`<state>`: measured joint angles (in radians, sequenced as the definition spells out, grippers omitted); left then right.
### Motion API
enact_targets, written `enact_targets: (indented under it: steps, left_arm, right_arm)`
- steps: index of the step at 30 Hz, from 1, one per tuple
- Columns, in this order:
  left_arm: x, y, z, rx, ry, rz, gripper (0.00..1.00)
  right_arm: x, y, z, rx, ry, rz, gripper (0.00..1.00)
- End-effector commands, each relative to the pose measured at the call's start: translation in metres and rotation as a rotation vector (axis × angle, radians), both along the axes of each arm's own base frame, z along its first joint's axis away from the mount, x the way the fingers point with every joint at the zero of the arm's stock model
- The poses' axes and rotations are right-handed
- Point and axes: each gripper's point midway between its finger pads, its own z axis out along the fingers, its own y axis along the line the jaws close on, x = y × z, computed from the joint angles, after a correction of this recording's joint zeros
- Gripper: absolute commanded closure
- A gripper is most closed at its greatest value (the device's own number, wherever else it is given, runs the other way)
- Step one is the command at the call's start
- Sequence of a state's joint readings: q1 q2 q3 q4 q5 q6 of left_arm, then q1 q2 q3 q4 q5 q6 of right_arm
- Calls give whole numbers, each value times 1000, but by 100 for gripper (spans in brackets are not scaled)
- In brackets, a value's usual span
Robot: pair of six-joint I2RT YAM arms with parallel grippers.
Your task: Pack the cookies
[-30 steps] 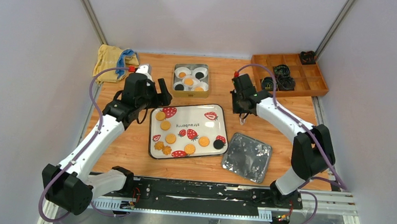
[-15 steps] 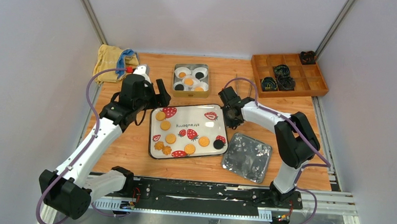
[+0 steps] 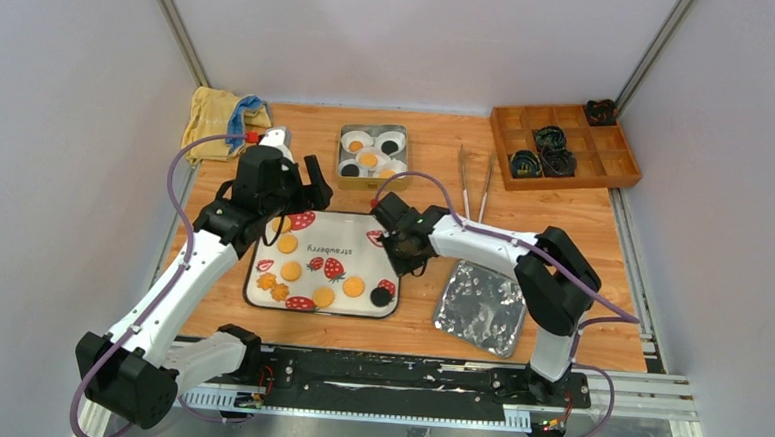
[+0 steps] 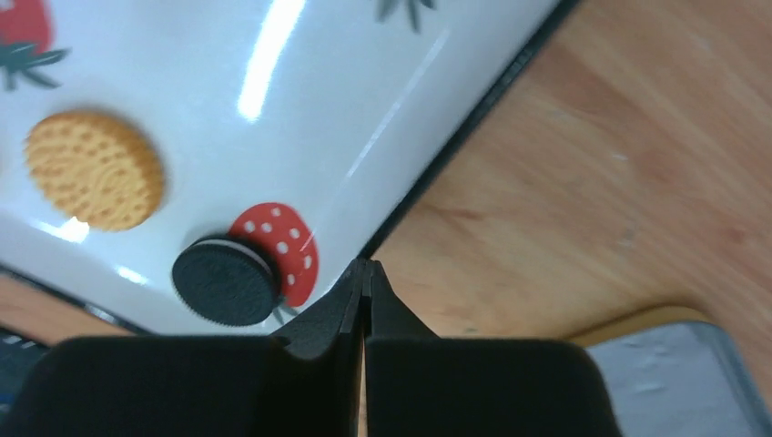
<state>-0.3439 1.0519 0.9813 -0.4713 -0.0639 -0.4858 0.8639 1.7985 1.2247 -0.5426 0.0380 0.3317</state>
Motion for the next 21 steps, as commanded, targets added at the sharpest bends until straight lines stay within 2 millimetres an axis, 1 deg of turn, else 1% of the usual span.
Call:
enact_targets:
  steps: [1,4,7,8,10,13,15,17,19,20,21]
  left_arm:
    - [-4,0,7,-1,-12,-6,11]
    - [-6,1,9,3,-19,-5,11]
    - [-7,5,11,16,-25,4,11]
    - [-8,7,11,22,-26,8,11]
    - [-9,11,13,37,-30,20,11]
    - [-9,13,17,42,-43,30,11]
    - [-7,7,19,21,-48,9,11]
    - [-4,-7,16,-21,-33,-43,12]
    - [-3,-20,5,-50,3,-88,20]
    - [-3,-26,-3,-49,20,-105,25]
    - [-4,-32,-11,-41,34,-128,30]
  right_arm:
    - [-23,47,8,81,81,65,99]
    - [-15,65,5,103,97,65,99]
    - [-2,83,6,123,85,71,100]
    - [0,84,7,117,83,61,100]
    - [7,77,12,103,49,35,100]
    - [13,59,20,85,8,4,100]
    - [17,43,23,64,-20,-38,100]
    - [17,32,30,56,-51,-60,100]
    - [17,22,39,52,-84,-81,100]
    - [18,17,48,56,-110,-96,100]
    - [20,6,53,30,-137,-129,100]
